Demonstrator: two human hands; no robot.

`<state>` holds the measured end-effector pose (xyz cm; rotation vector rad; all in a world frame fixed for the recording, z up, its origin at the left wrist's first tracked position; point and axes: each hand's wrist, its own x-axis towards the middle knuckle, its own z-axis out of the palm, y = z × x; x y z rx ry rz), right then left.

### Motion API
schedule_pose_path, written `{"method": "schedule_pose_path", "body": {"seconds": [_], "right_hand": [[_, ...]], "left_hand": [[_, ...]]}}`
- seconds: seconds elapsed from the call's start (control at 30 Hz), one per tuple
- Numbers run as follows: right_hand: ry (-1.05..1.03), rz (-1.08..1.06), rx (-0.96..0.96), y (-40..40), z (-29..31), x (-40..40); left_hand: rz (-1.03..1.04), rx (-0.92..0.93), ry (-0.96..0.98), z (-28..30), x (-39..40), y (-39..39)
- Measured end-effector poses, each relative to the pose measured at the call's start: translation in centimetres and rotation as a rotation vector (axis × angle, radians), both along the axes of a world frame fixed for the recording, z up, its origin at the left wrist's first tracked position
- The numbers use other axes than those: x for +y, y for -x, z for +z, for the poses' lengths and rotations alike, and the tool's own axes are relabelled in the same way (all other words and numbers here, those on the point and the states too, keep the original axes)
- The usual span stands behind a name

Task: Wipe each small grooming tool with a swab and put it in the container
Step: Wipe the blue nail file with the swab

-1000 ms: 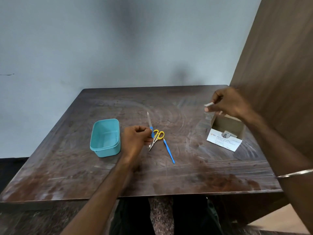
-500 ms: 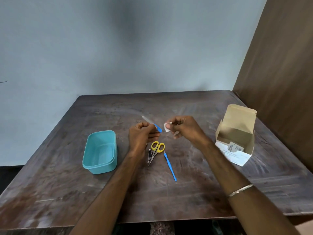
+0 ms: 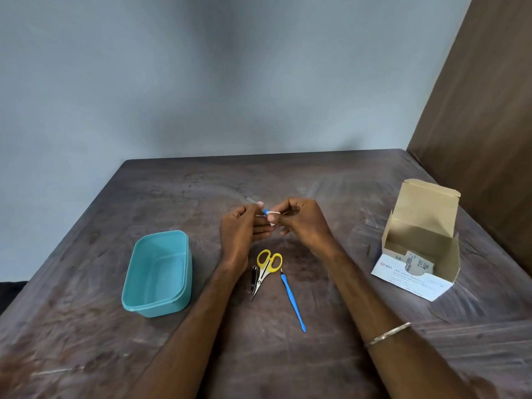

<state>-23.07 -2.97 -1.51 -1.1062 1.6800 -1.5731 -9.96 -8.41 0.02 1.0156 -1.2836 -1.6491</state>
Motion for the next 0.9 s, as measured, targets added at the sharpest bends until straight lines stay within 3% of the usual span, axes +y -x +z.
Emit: {"method": "schedule_pose_path", "body": {"seconds": [0.4,0.6,0.9], "right_hand": [[0.023,-0.005,-0.001,-0.5,-0.2,-0.7],[-0.02,0.019,-0.048,-0.6,-0.5,-0.8],[-0.001,-0.011,-0.096,-1.3,-0.5,-0.6]], "left_hand": [[0.049,-0.025,0.249,-1.3,-1.0,-0.2],[0.031,0.12,0.243,-1.6,-0.7,-0.1],[0.057,0.19,0.208,-2.1,-1.2,-0.1]]}}
